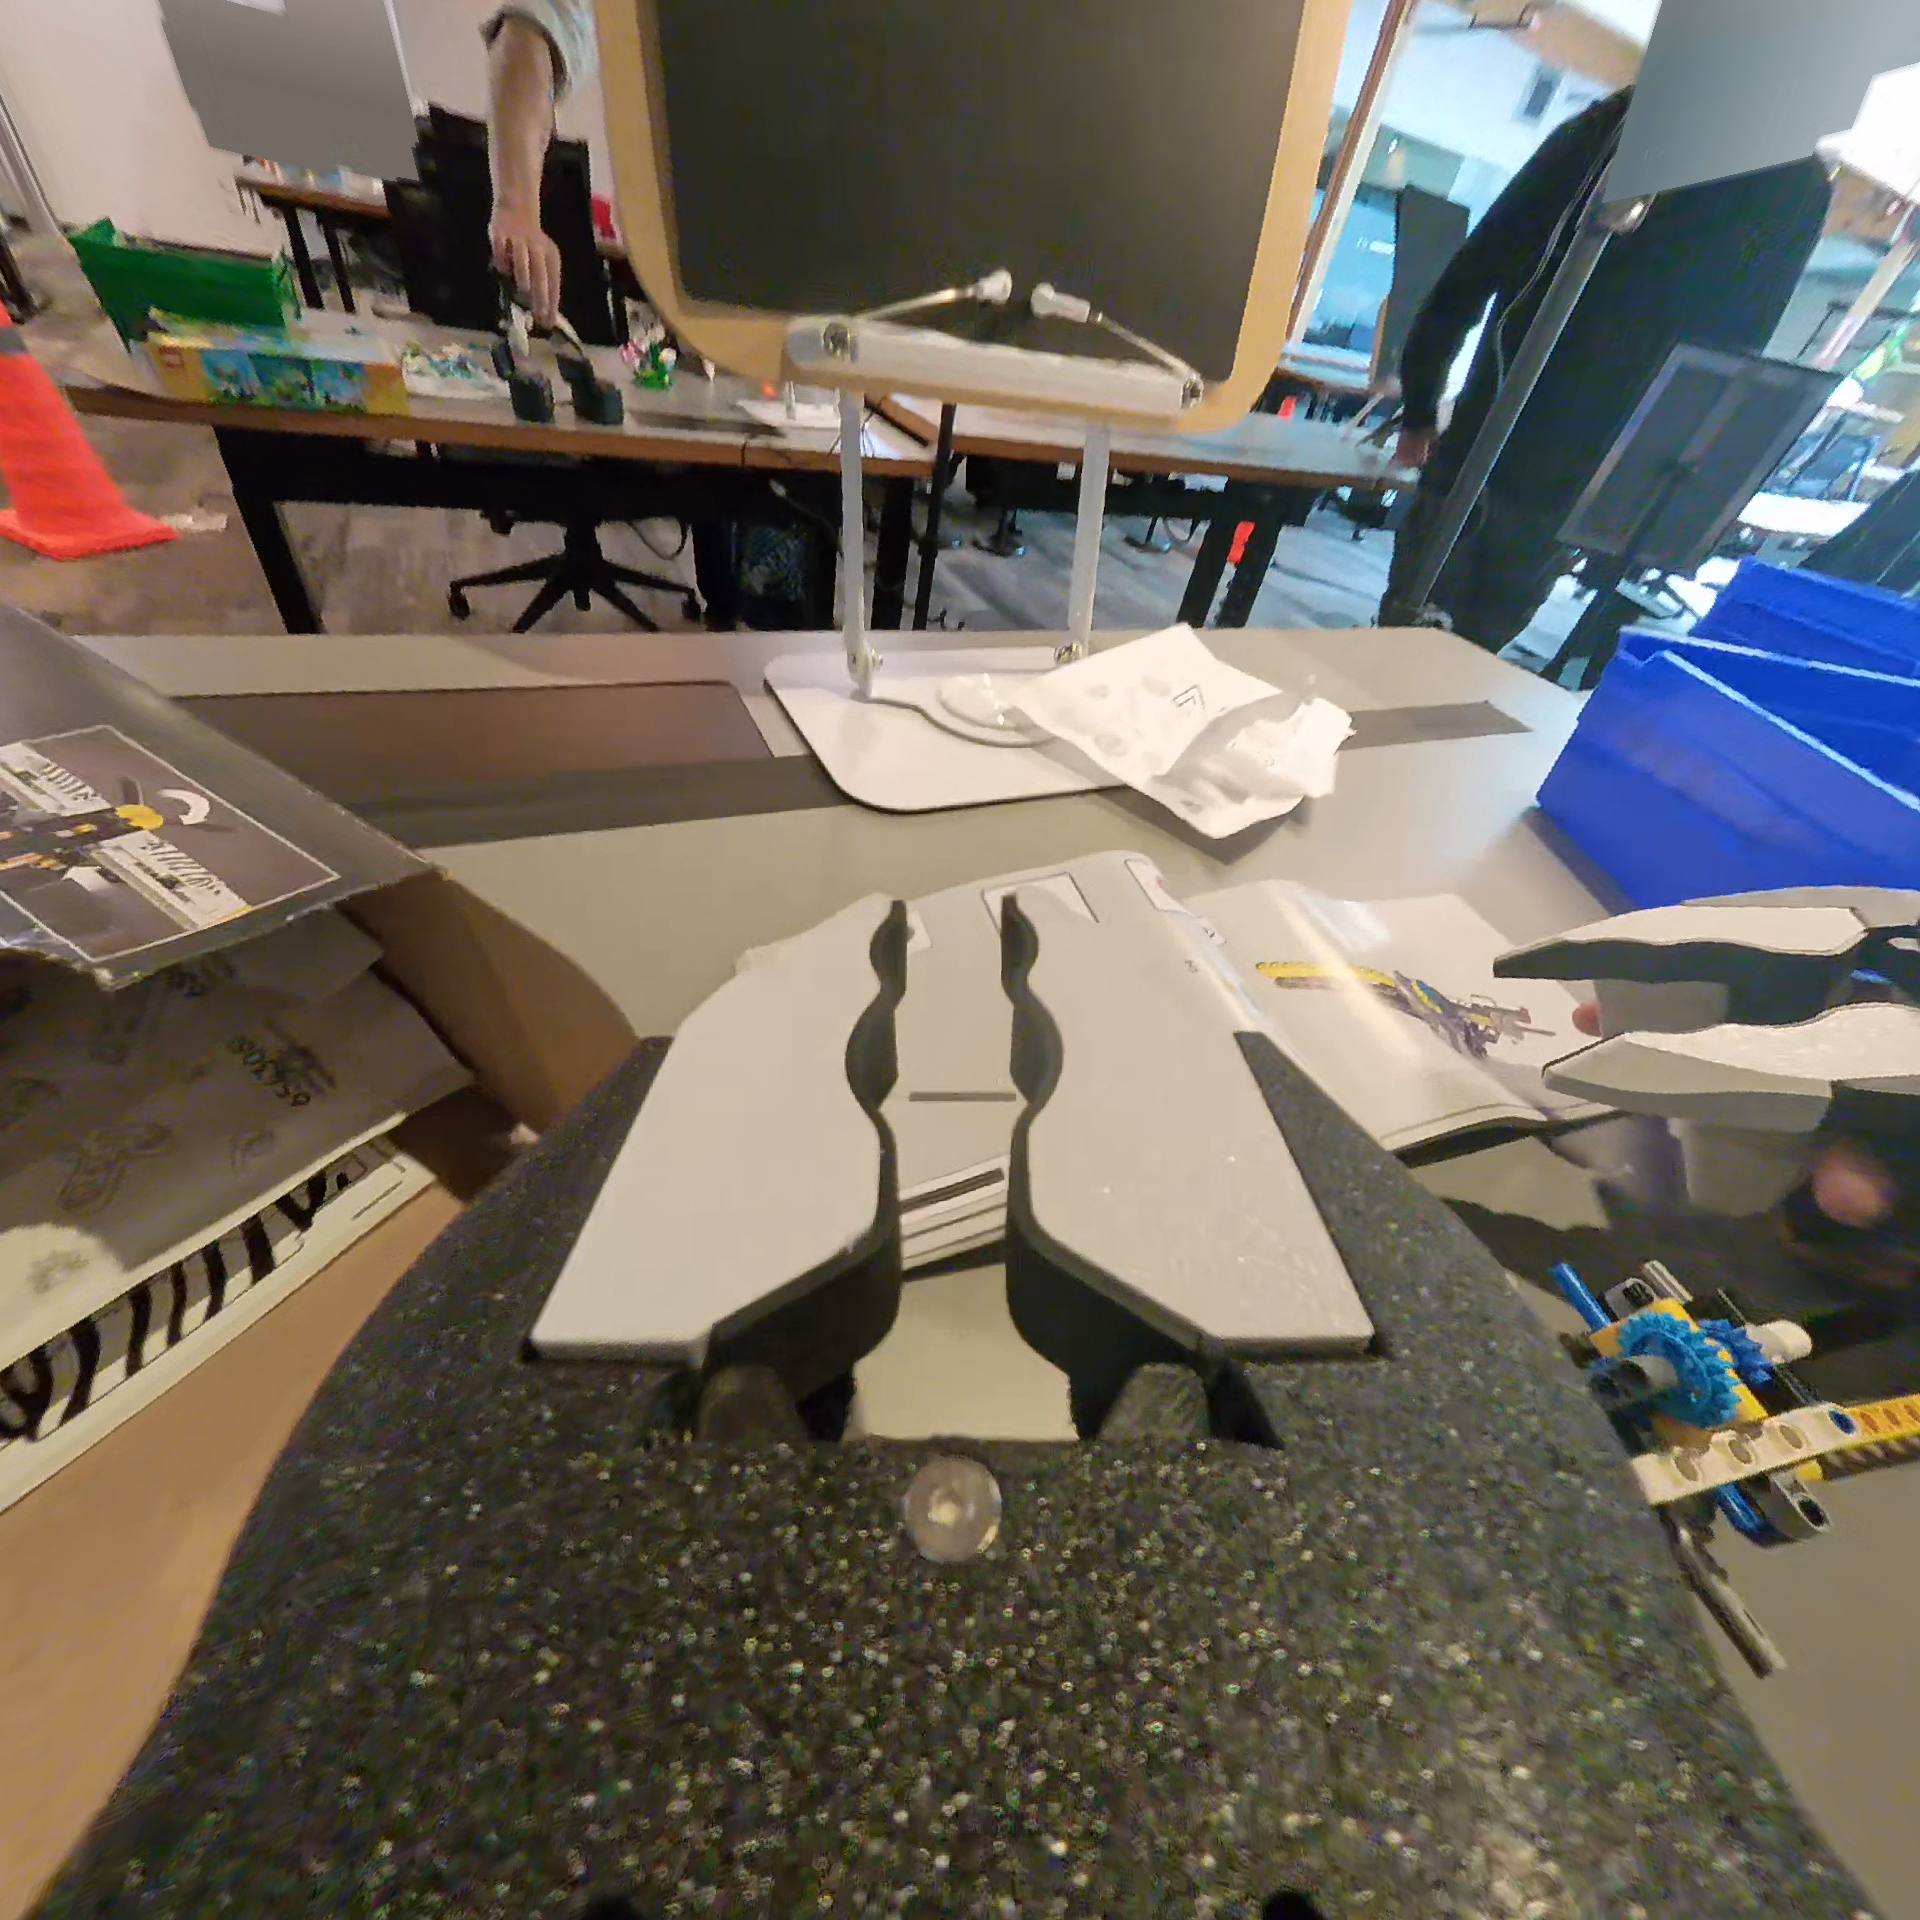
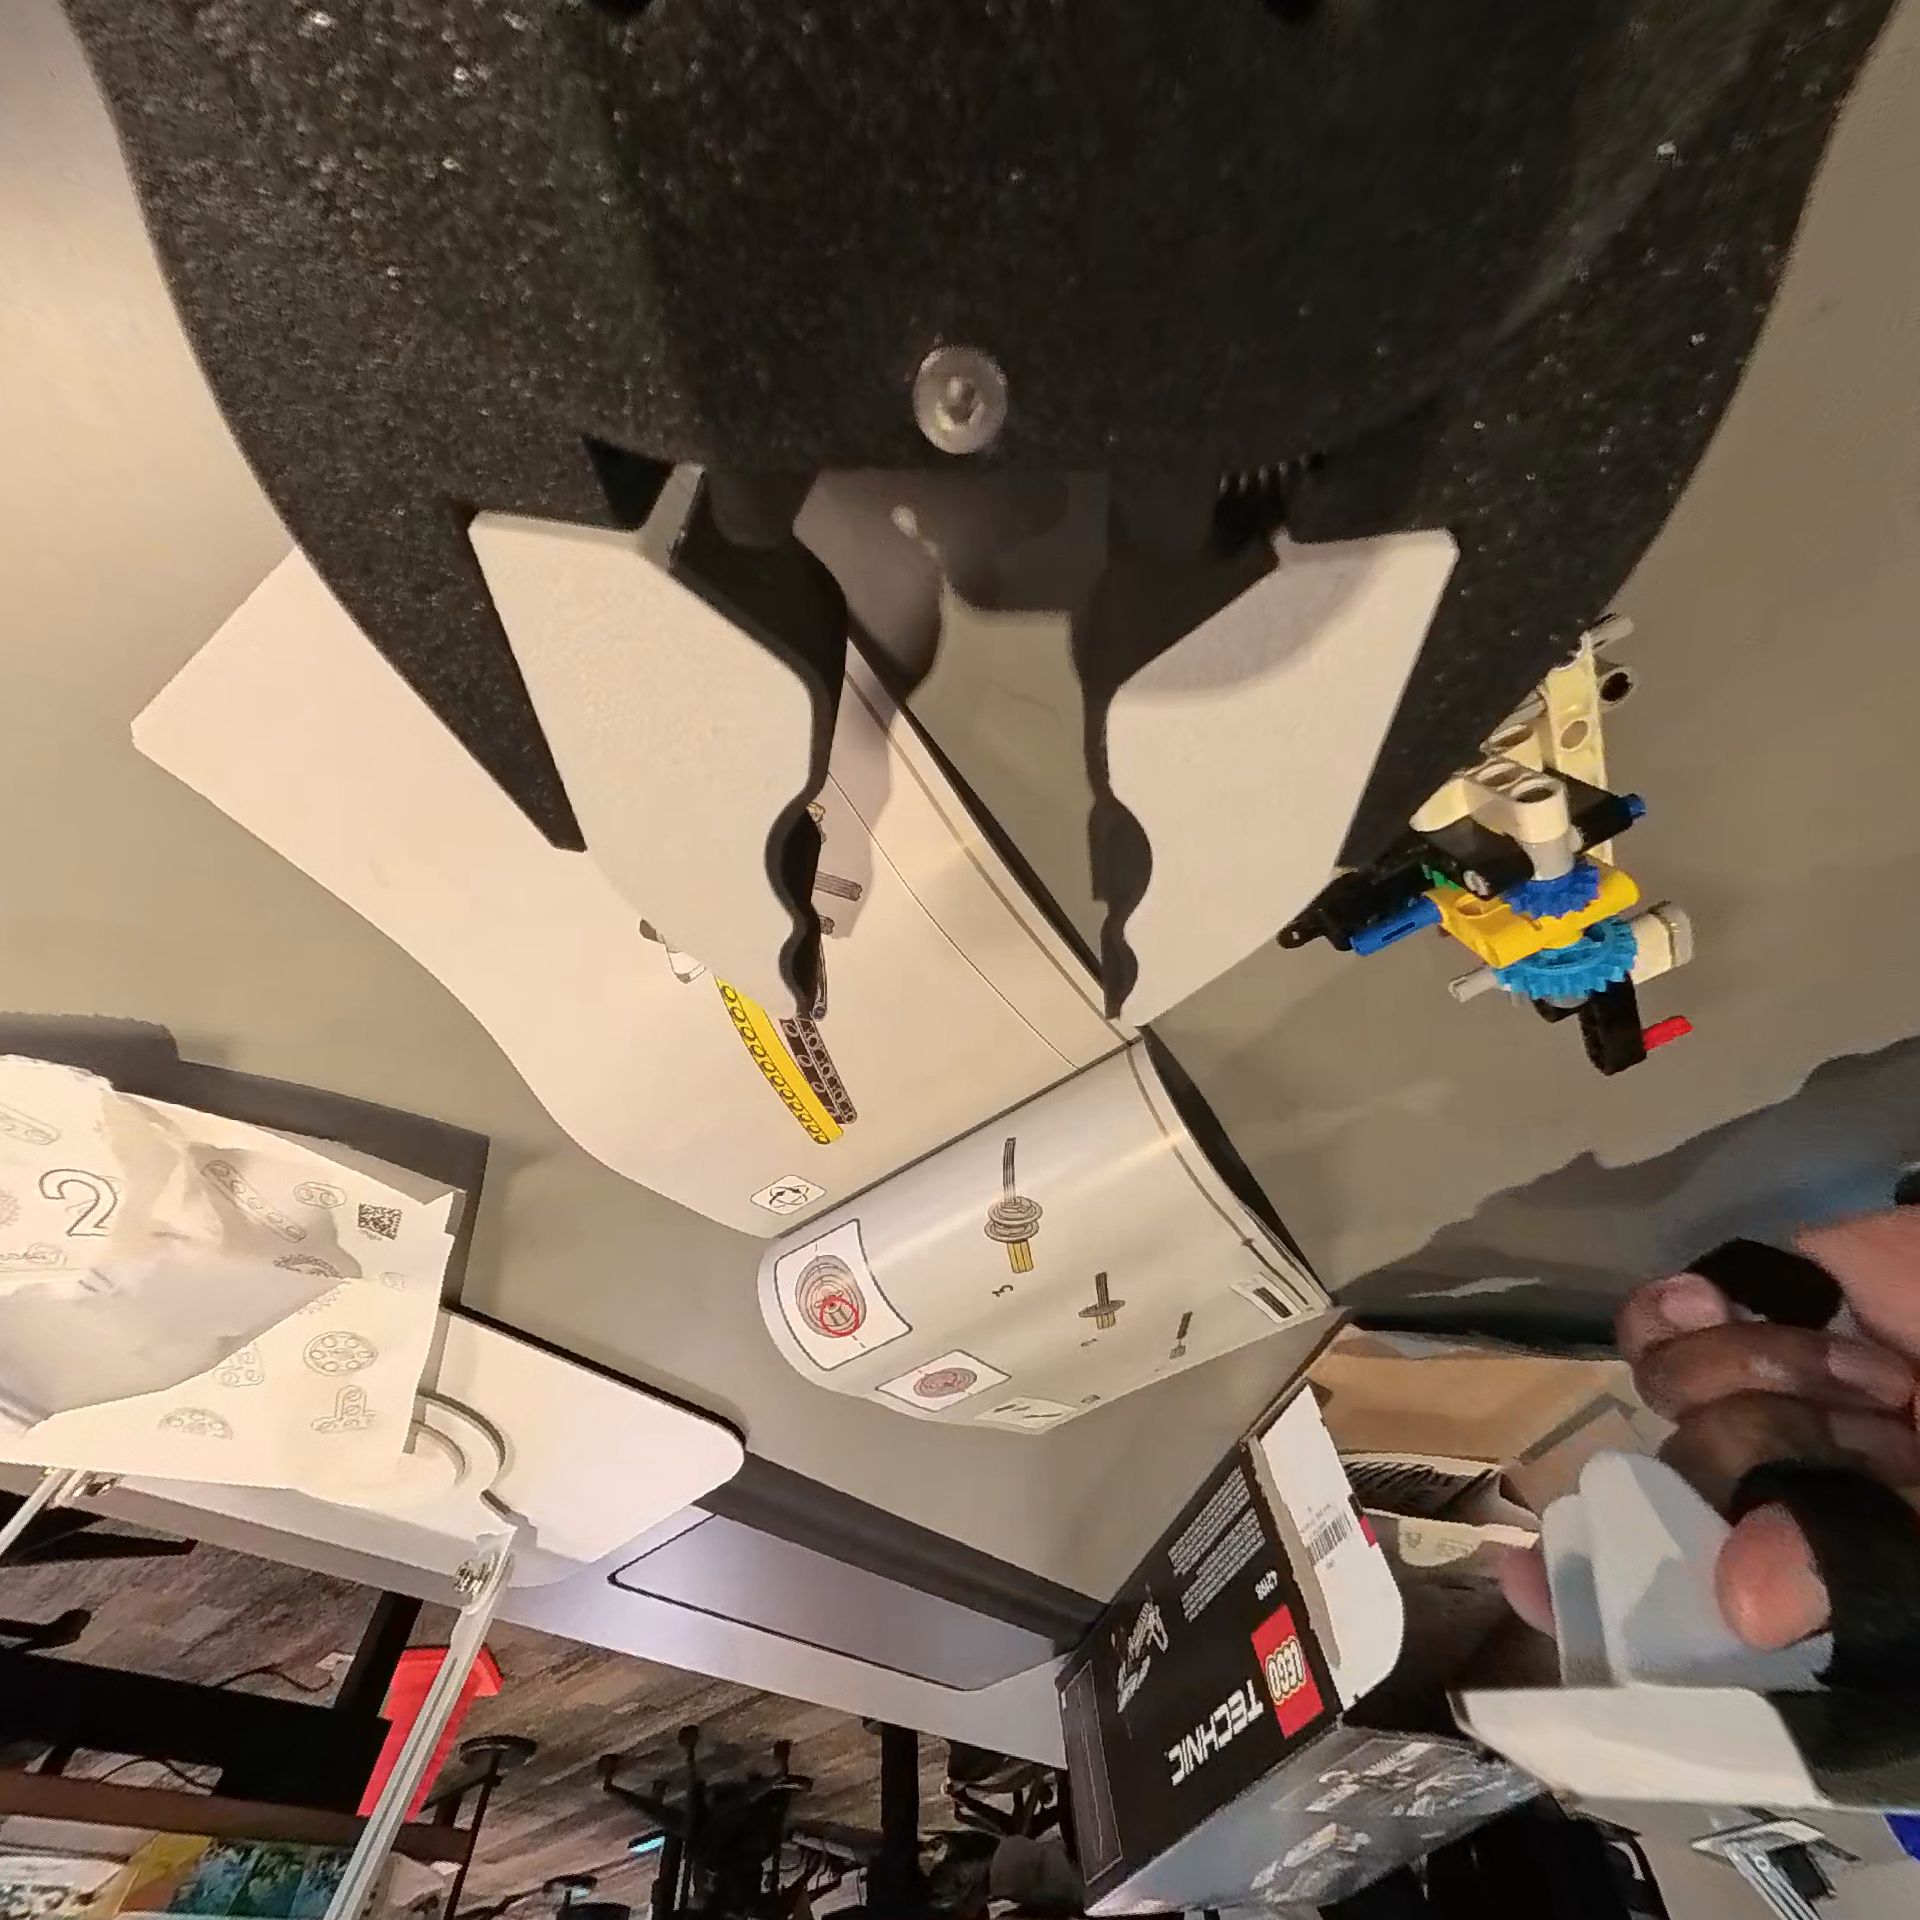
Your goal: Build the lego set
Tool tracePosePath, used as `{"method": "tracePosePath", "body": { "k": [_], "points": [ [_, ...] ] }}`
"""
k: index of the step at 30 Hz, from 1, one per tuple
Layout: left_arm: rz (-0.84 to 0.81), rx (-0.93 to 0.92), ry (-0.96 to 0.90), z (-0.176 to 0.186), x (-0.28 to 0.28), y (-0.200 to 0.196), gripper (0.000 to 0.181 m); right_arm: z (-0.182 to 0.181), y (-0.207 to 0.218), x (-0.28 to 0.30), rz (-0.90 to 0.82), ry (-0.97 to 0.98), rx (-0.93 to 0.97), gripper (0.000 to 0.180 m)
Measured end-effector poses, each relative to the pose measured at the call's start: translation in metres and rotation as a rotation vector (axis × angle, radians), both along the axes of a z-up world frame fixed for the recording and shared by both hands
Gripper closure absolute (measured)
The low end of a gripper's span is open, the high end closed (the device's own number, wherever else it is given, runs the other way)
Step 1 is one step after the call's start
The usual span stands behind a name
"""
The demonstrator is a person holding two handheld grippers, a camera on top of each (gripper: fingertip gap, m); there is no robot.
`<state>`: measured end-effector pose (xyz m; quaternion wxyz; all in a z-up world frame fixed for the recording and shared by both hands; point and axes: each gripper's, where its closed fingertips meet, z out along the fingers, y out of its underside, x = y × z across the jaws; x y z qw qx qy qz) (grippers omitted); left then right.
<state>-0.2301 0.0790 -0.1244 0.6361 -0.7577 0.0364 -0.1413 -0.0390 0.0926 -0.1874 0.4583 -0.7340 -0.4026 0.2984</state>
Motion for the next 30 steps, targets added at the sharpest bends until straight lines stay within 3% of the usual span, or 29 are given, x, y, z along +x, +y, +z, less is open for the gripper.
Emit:
{"method": "tracePosePath", "body": {
  "k": [7, 10, 16, 19, 22, 27, 30],
  "points": [
    [-0.057, 0.182, -0.112, 0.018, 0.006, -0.004, 0.179, -0.002, -0.001, -0.001, 0.005, -0.016, -0.006, 0.129],
    [-0.112, 0.175, -0.111, 0.012, 0.014, -0.004, 0.181, -0.003, -0.002, -0.002, 0.014, -0.022, -0.002, 0.136],
    [-0.221, 0.067, 0.022, -0.012, 0.033, -0.003, 0.181, 0.006, -0.007, -0.001, 0.042, 0.016, 0.014, 0.180],
    [-0.319, 0.056, 0.011, -0.011, 0.044, -0.010, 0.179, 0.026, -0.015, 0.001, 0.066, 0.046, 0.034, 0.180],
    [-0.549, 0.027, -0.033, -0.010, 0.068, -0.030, 0.166, 0.038, -0.040, -0.001, 0.181, 0.007, 0.038, 0.179],
    [-0.827, 0.016, 0.056, -0.017, 0.095, -0.072, 0.148, 0.024, -0.087, 0.014, 0.361, -0.114, -0.003, 0.150],
    [-0.923, -0.015, 0.207, -0.032, 0.107, -0.089, 0.137, 0.019, -0.099, 0.019, 0.376, -0.129, 0.011, 0.146]
  ]
}}
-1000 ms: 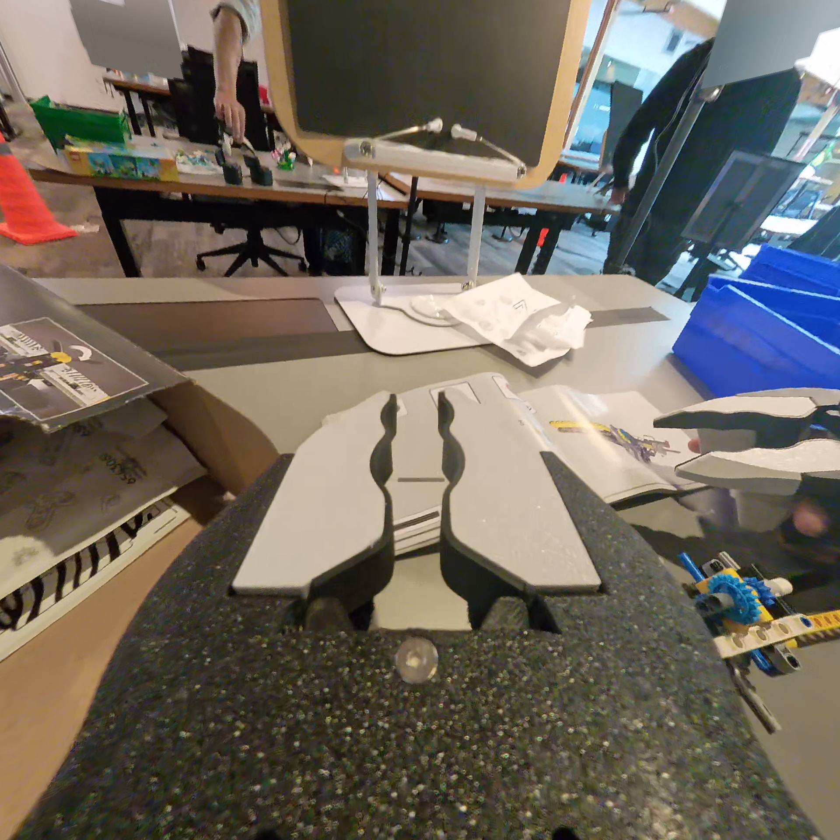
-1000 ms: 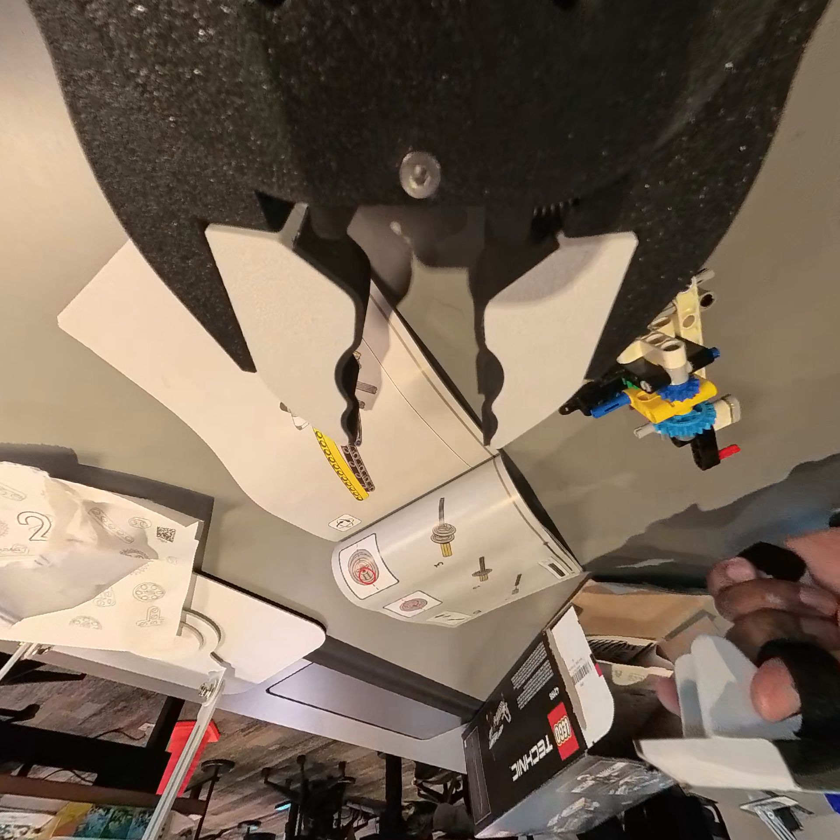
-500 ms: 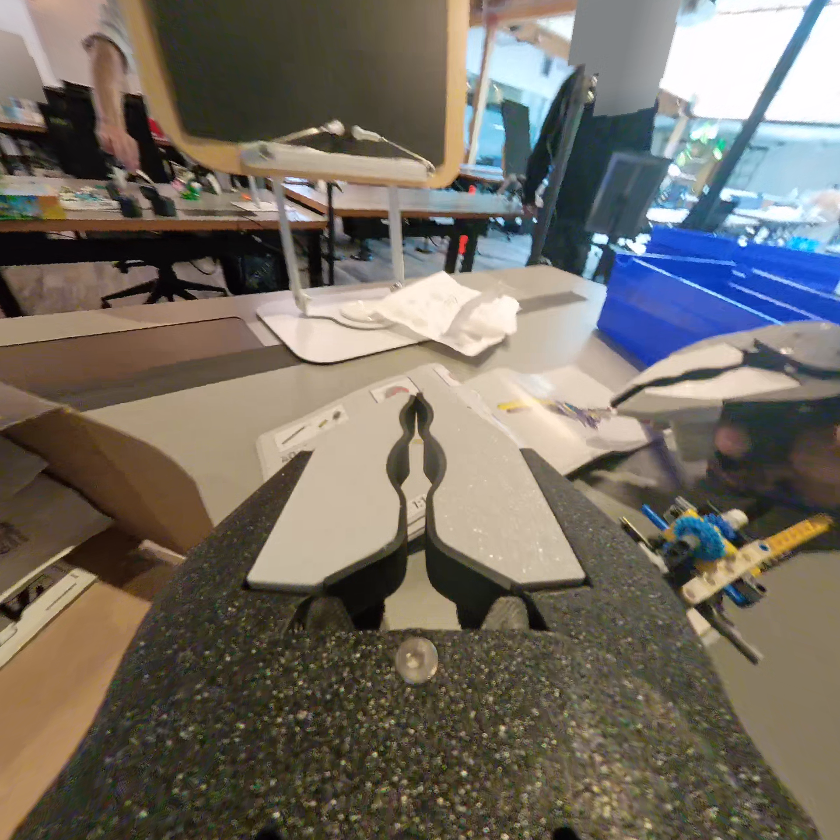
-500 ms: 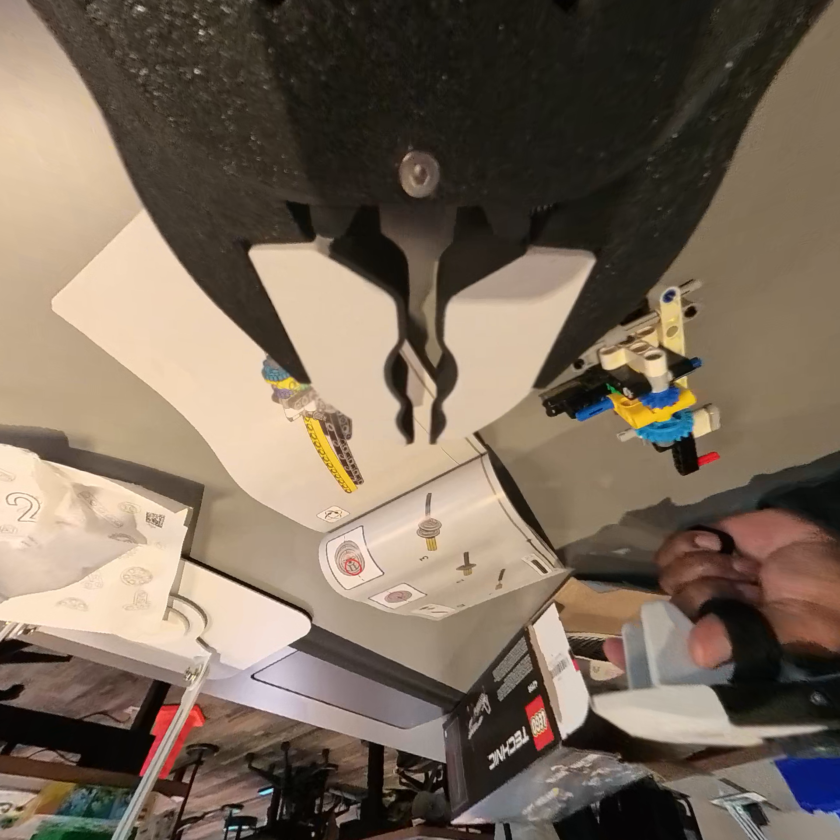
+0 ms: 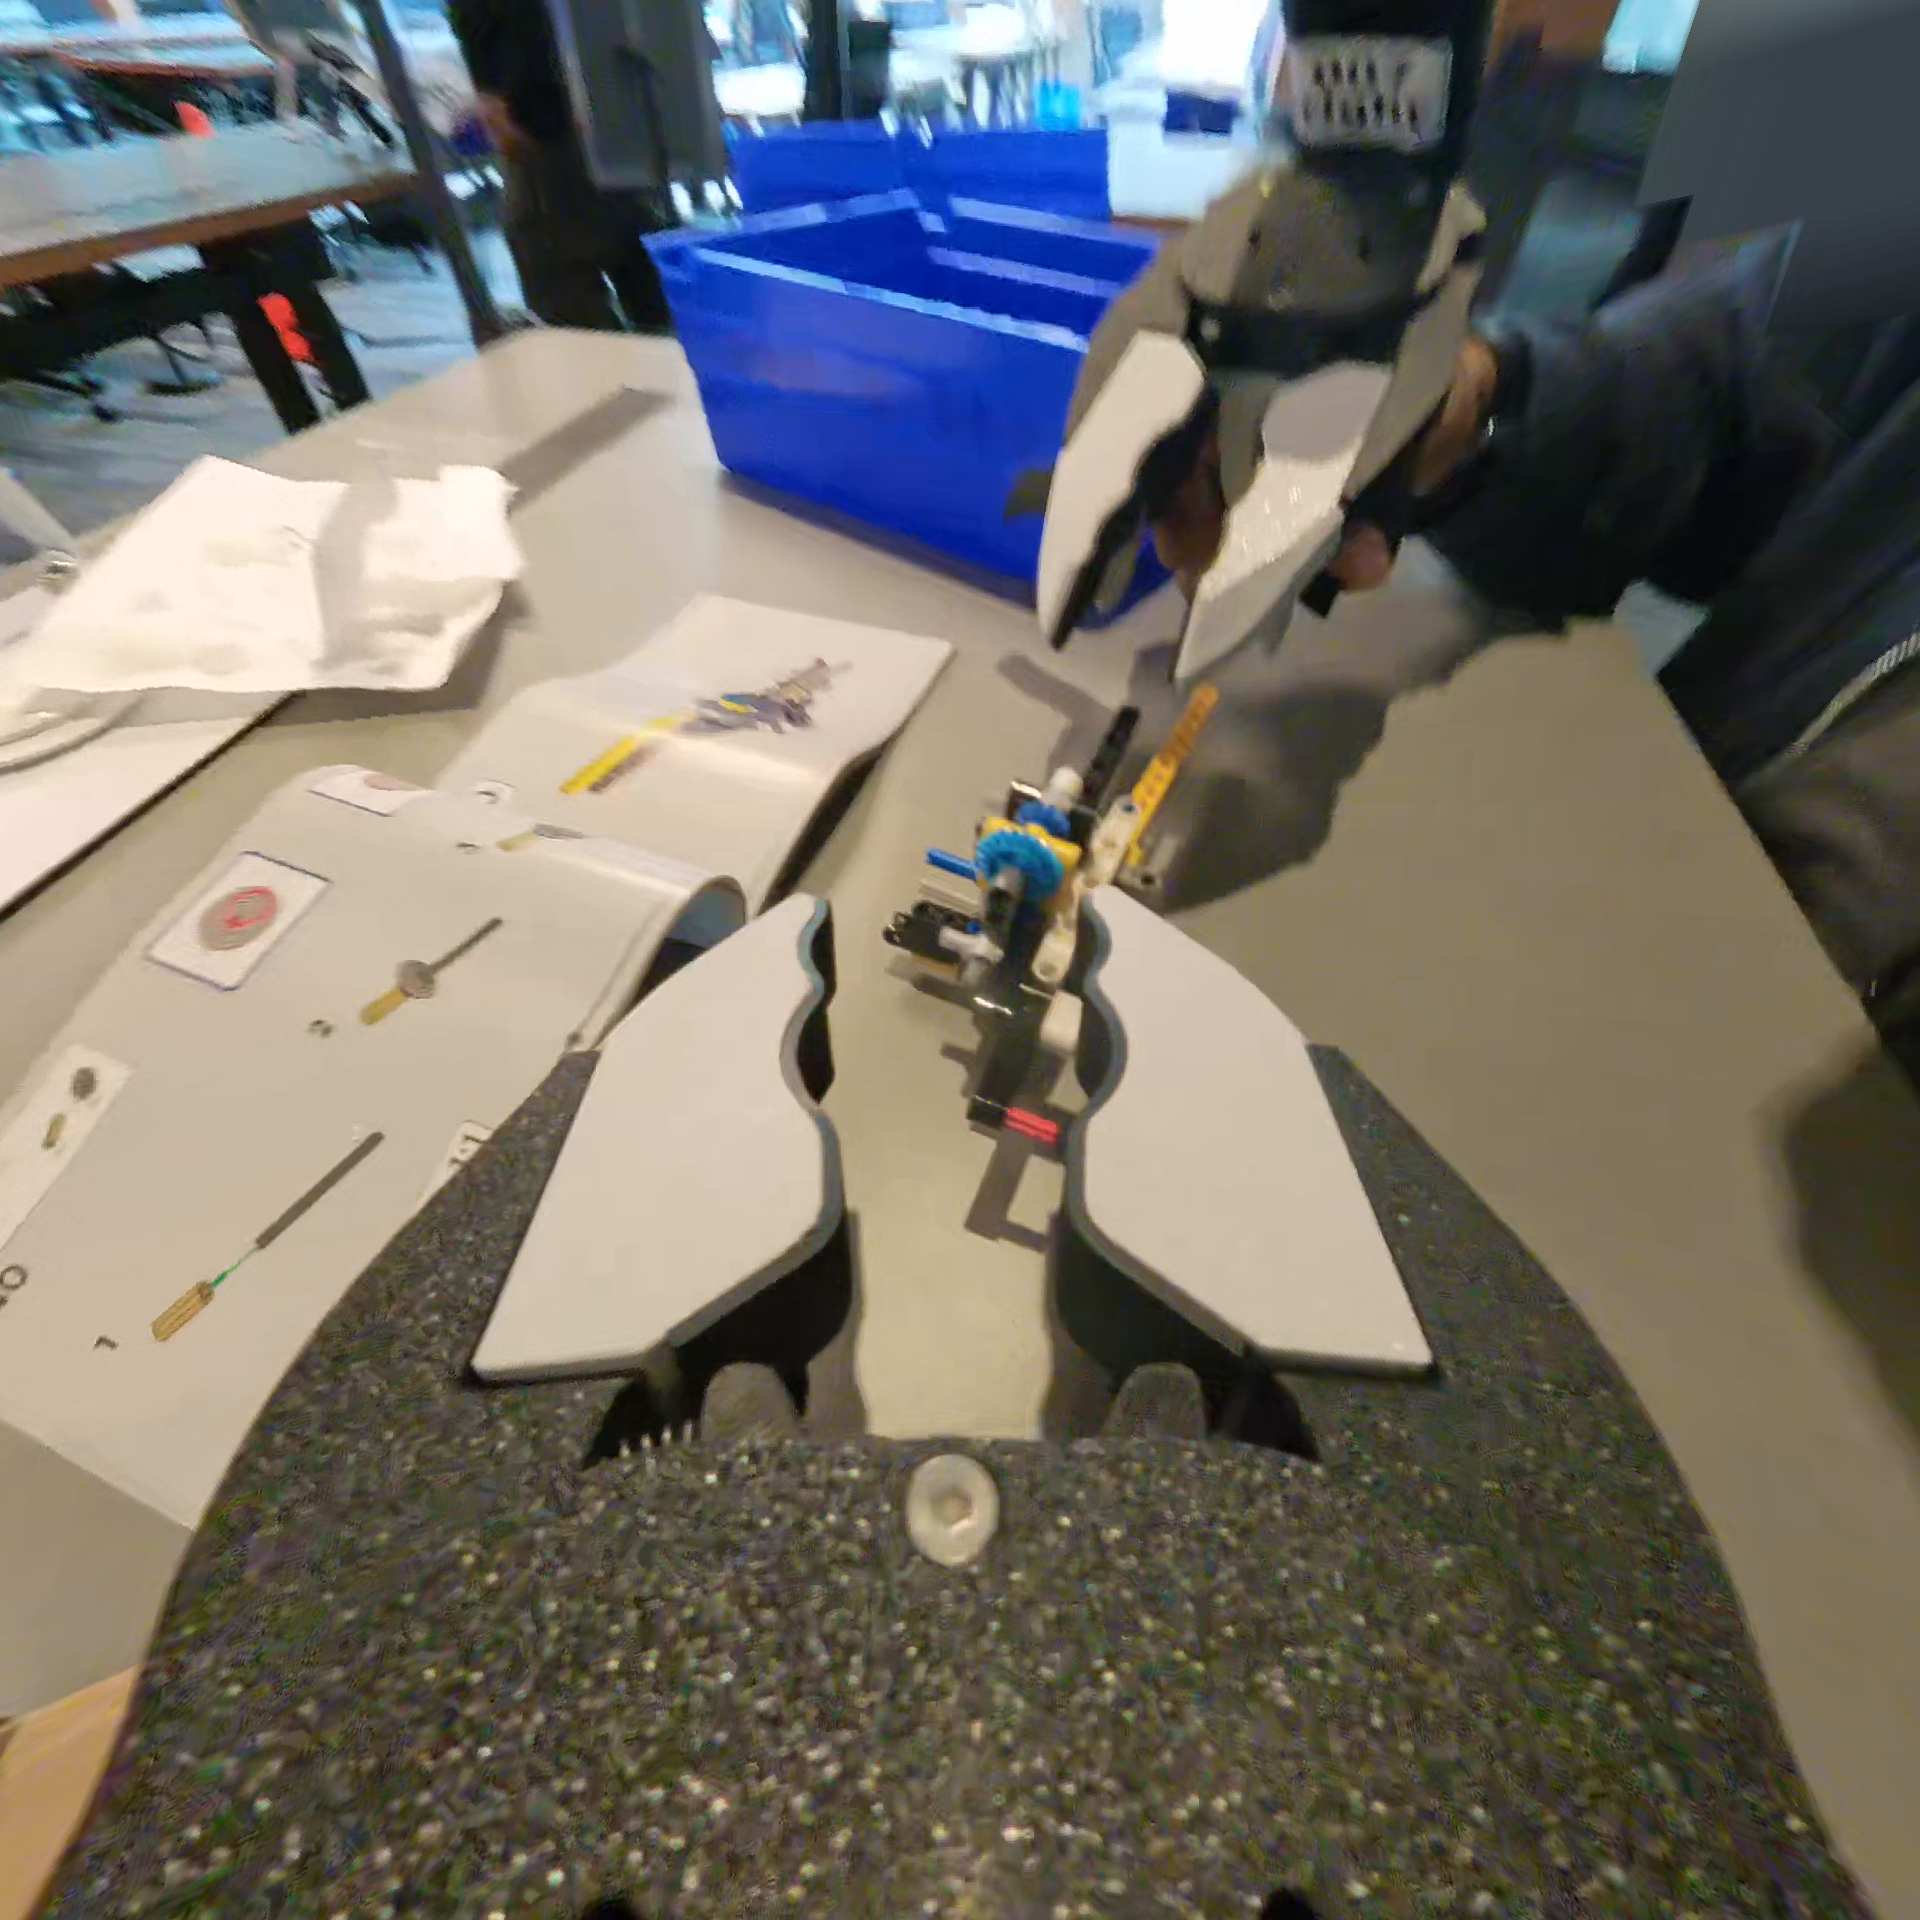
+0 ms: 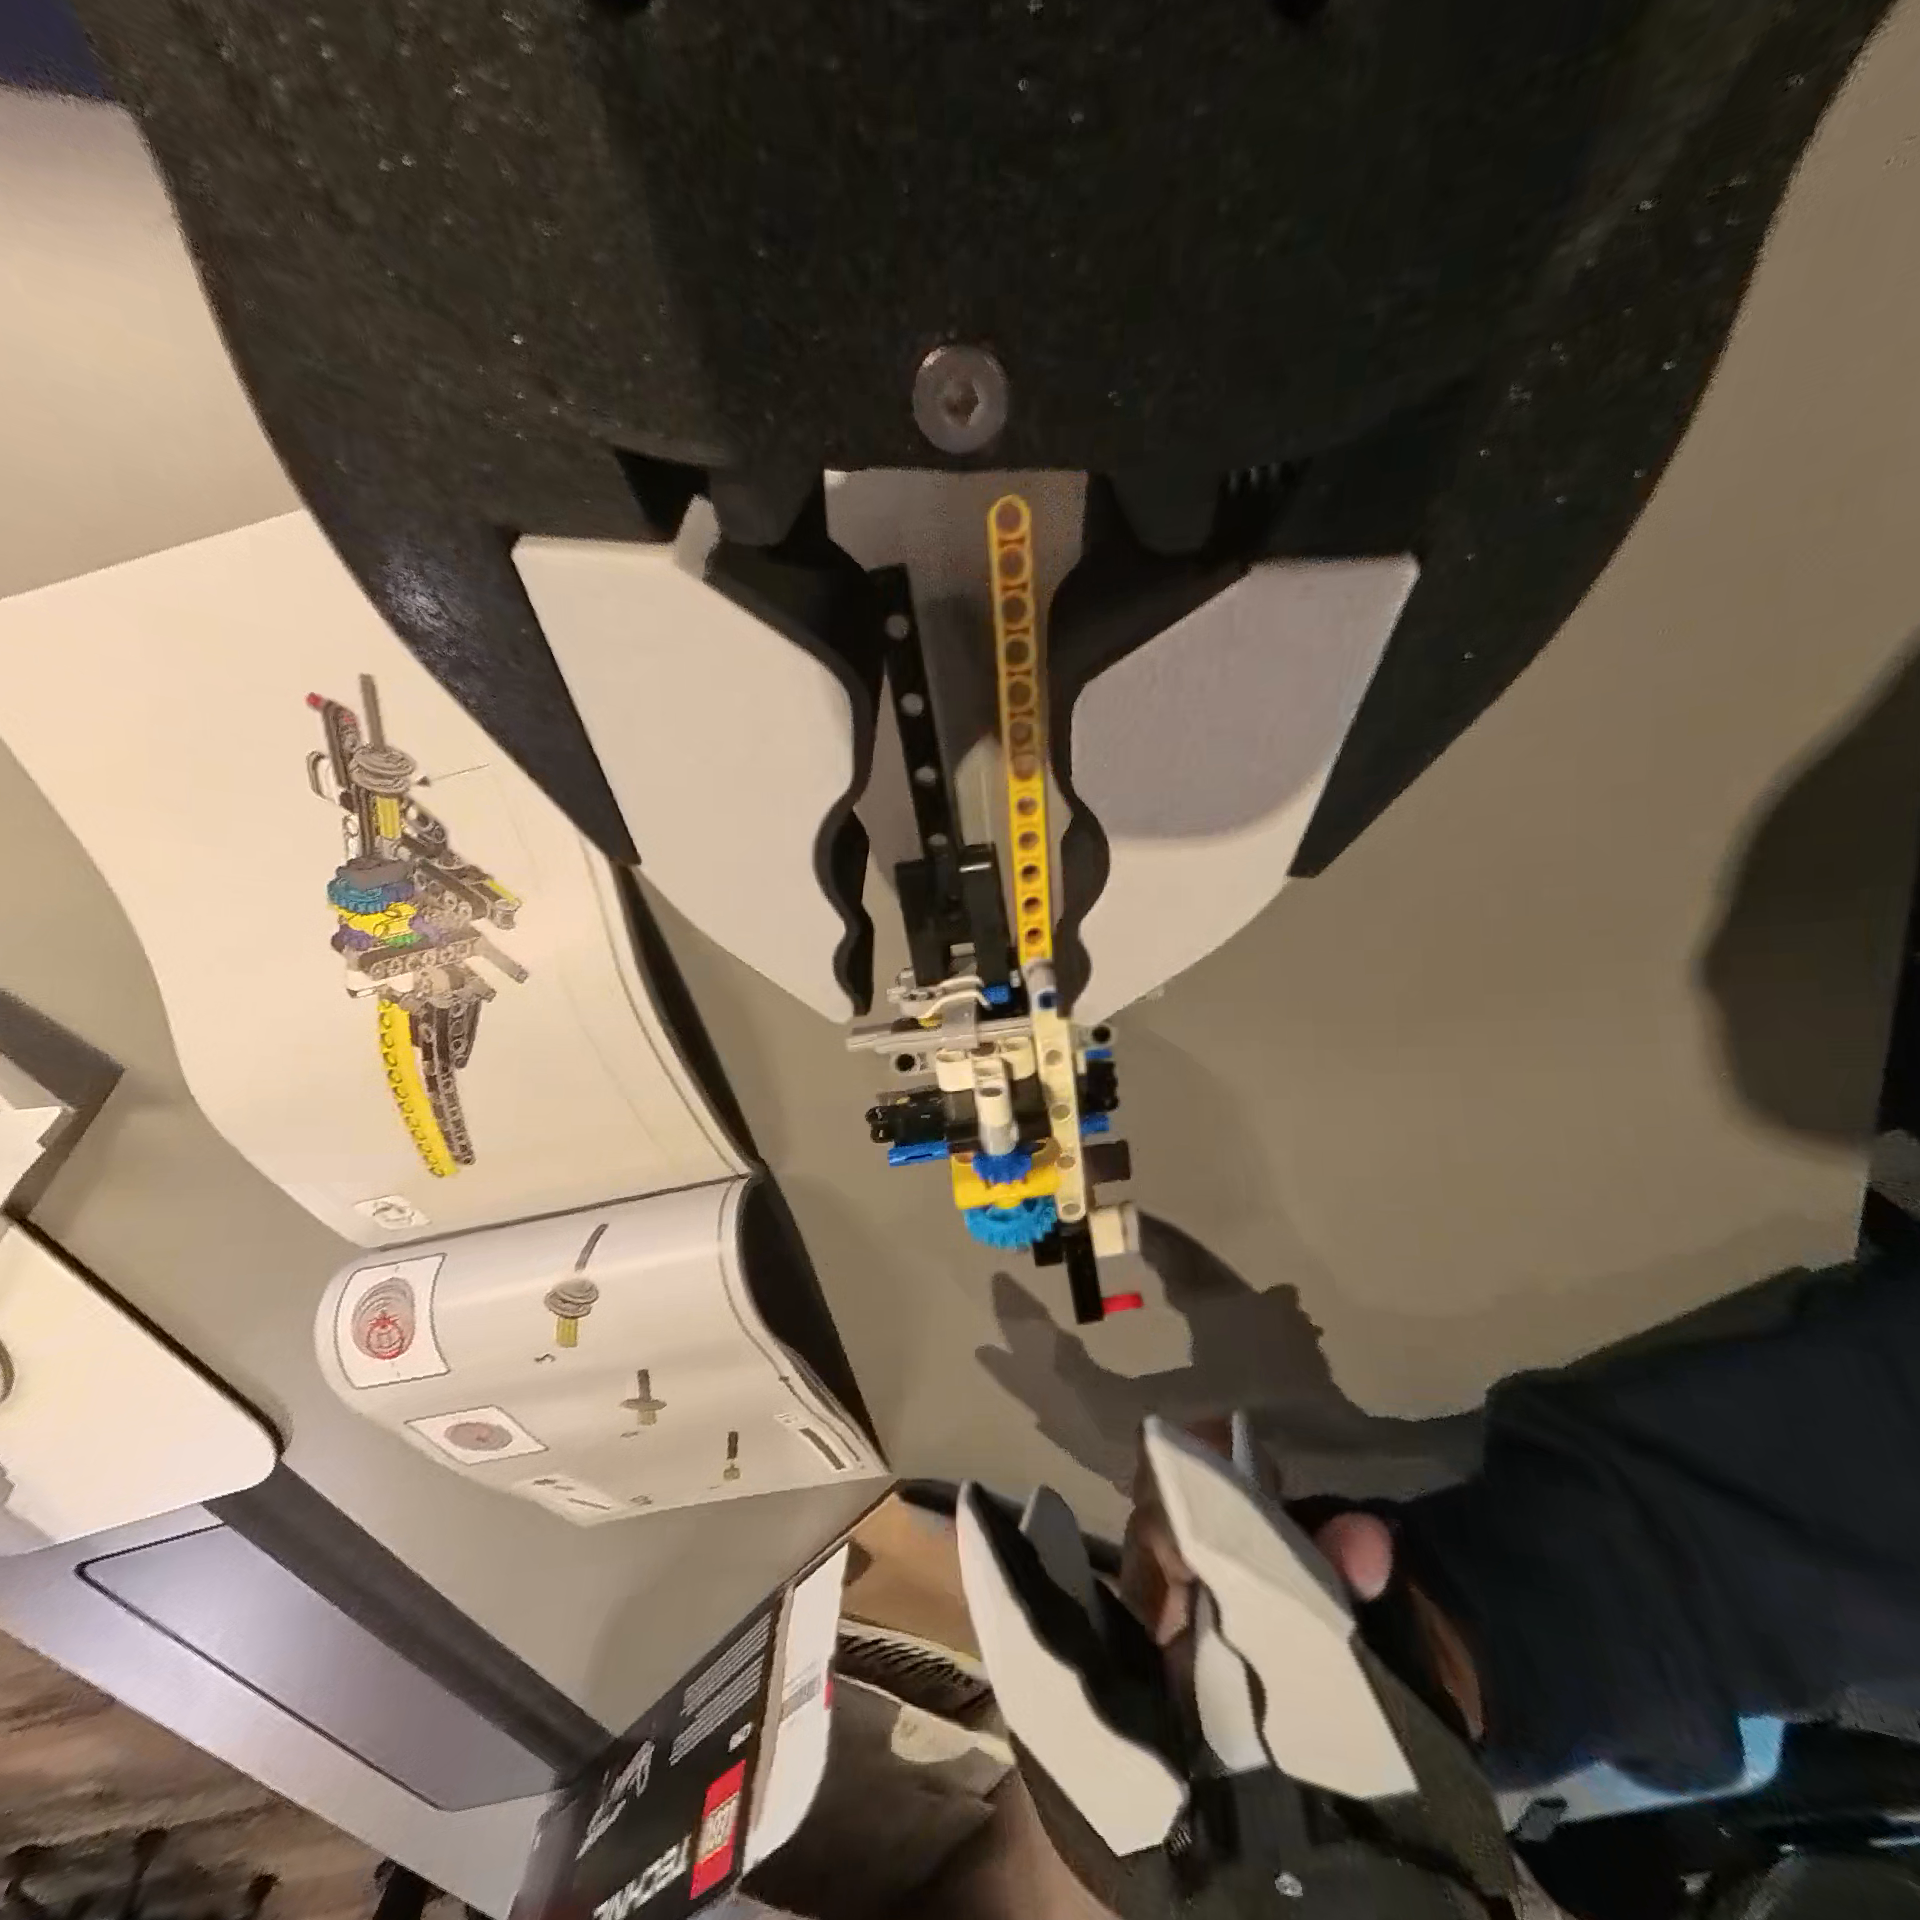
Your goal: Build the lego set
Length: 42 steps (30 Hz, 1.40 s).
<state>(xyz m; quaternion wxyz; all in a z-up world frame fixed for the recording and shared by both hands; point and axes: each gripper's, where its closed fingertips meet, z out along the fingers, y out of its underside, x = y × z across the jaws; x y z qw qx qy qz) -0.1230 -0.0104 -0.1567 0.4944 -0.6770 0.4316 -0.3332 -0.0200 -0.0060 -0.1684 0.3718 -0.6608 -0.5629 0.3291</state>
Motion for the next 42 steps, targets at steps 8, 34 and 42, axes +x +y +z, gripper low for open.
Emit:
{"method": "tracePosePath", "body": {
  "k": [8, 34, 42],
  "points": [
    [-0.063, -0.001, 0.204, -0.030, 0.007, -0.012, 0.128, -0.032, -0.002, -0.009, -0.026, -0.079, 0.029, 0.139],
    [-0.088, 0.117, 0.369, -0.052, 0.019, -0.011, 0.149, -0.039, 0.000, -0.019, -0.024, -0.068, 0.011, 0.140],
    [-0.100, 0.100, 0.378, -0.050, 0.018, -0.013, 0.150, -0.038, 0.000, -0.019, -0.021, -0.061, 0.004, 0.141]
  ]
}}
